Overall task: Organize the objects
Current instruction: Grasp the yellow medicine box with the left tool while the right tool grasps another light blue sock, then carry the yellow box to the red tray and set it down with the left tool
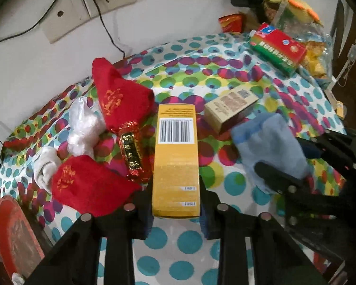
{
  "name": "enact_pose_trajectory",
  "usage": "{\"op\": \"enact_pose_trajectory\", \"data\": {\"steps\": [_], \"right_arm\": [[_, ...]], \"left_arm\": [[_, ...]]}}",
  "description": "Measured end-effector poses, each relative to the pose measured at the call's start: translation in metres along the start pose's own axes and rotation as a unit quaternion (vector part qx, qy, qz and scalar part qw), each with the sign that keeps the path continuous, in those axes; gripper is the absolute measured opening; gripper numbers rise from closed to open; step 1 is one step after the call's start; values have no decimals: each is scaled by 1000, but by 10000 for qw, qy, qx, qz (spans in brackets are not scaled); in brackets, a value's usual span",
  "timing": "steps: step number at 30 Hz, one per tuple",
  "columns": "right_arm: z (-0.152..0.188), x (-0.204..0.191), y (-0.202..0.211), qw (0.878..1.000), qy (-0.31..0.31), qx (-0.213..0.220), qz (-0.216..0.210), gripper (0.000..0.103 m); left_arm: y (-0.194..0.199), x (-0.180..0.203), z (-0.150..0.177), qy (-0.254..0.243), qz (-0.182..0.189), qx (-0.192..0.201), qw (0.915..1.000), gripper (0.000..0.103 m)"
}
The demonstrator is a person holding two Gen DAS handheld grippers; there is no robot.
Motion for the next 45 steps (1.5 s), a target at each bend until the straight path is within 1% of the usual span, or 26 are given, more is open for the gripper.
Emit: {"op": "enact_pose_trajectory", "data": {"steps": [4, 11, 14, 18, 21, 31, 37, 41, 45], "right_arm": [[-1, -1, -1, 10000, -46, -16, -23, 40], [-2, -2, -3, 10000, -39, -25, 28, 42], [-3, -1, -3, 10000, -33, -26, 42, 42], [-3, -2, -3, 10000, -16, -26, 67, 42], [-3, -3, -3, 10000, -1, -24, 91, 42], [-4, -3, -3, 9999, -9, -25, 101, 43], [-4, -4, -3, 9999, -19, -29, 125, 44], [-4, -4, -3, 9999, -18, -28, 141, 45], [-4, -3, -3, 9998, -36, -28, 184, 46]], "left_arm": [[12, 9, 3, -104, 3, 147, 9998, 30], [29, 17, 15, -68, 11, 225, 9997, 30], [38, 13, 24, -49, -138, 260, 9996, 30], [57, 4, 35, 25, -160, 337, 9993, 30], [70, -8, 43, 101, -300, 370, 9988, 30], [106, -59, 72, 493, -648, 443, 9957, 30], [123, -102, 91, 826, -932, 399, 9914, 30], [133, -142, 109, 1212, -1112, 367, 9857, 30], [140, -186, 129, 1608, -1411, 324, 9763, 30]]}}
Point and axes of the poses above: each gripper's, at about its wrist camera, not at the fingertips, and y roughly against the way its jaws point, x to its right, z to its underside, the point moved 2 cm from there along -y, roughly the way its jaws point, and after that the axes turned 5 degrees about z, right-handed, at the moved point
